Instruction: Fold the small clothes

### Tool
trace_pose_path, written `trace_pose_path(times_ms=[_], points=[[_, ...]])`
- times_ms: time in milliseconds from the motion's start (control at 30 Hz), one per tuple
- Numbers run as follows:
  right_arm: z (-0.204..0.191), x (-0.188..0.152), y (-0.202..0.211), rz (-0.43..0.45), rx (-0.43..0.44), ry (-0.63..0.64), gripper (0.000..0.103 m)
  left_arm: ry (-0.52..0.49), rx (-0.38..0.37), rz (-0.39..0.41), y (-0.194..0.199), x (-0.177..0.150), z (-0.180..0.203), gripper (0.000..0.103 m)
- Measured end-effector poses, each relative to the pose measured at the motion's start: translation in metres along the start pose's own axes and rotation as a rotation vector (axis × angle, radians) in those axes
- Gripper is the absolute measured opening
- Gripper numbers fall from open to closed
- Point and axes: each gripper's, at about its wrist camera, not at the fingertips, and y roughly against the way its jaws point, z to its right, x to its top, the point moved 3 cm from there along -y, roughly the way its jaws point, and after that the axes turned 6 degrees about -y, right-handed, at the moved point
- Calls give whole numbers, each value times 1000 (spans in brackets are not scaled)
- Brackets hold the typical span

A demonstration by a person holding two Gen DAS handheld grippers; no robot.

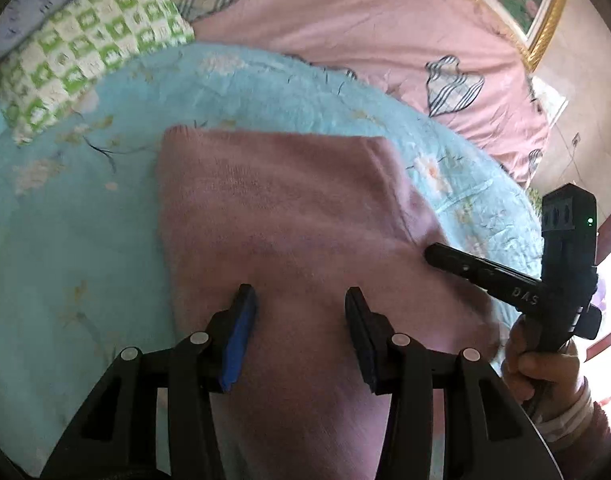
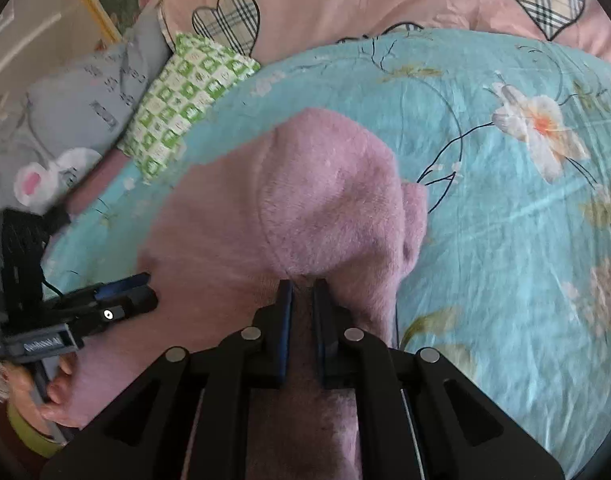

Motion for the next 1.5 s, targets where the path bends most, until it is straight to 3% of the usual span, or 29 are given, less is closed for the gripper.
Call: trace_pose_path(times_ms=[167, 300, 400, 500, 533, 667, 800, 867, 1067, 1200, 1233, 1300, 1500], points=[[-29, -22, 54, 60, 37, 59, 14, -34, -7, 48, 49, -32, 20, 45], [-42, -53, 74, 37, 64, 102, 14, -71, -55, 52, 68, -58, 44, 43], [-34, -76, 68, -8, 21, 103, 14, -112, -78, 28, 63, -77, 57, 41], [-9, -90, 50, -67, -45, 41, 12, -85, -79, -40, 38, -95, 45, 35], [2, -93, 46, -71, -45, 20, 9, -67, -82, -58, 31, -99, 39, 28], [18, -93, 47, -56, -18, -48, 0, -15, -143, -32, 25, -106, 22, 25], [19, -96, 48, -50, -14, -54, 0, -20, -111, -27, 29, -103, 29, 24], [17, -98, 53, -47, -19, -60, 0, -19, -98, -30, 33, -104, 30, 25], [8, -111, 78, -22, -44, -70, 4, 1, -75, -13, 55, -107, 35, 42], [1, -113, 96, 18, -25, -73, 4, -26, 1, 26, 73, -110, 46, 70], [-1, -114, 100, 27, -23, -75, 4, -45, 52, 40, 78, -110, 50, 71], [-3, -116, 106, 44, -23, -78, 4, -71, 77, 57, 84, -113, 54, 71], [-10, -130, 121, 62, -7, -90, 4, -67, 67, 44, 92, -127, 61, 71]])
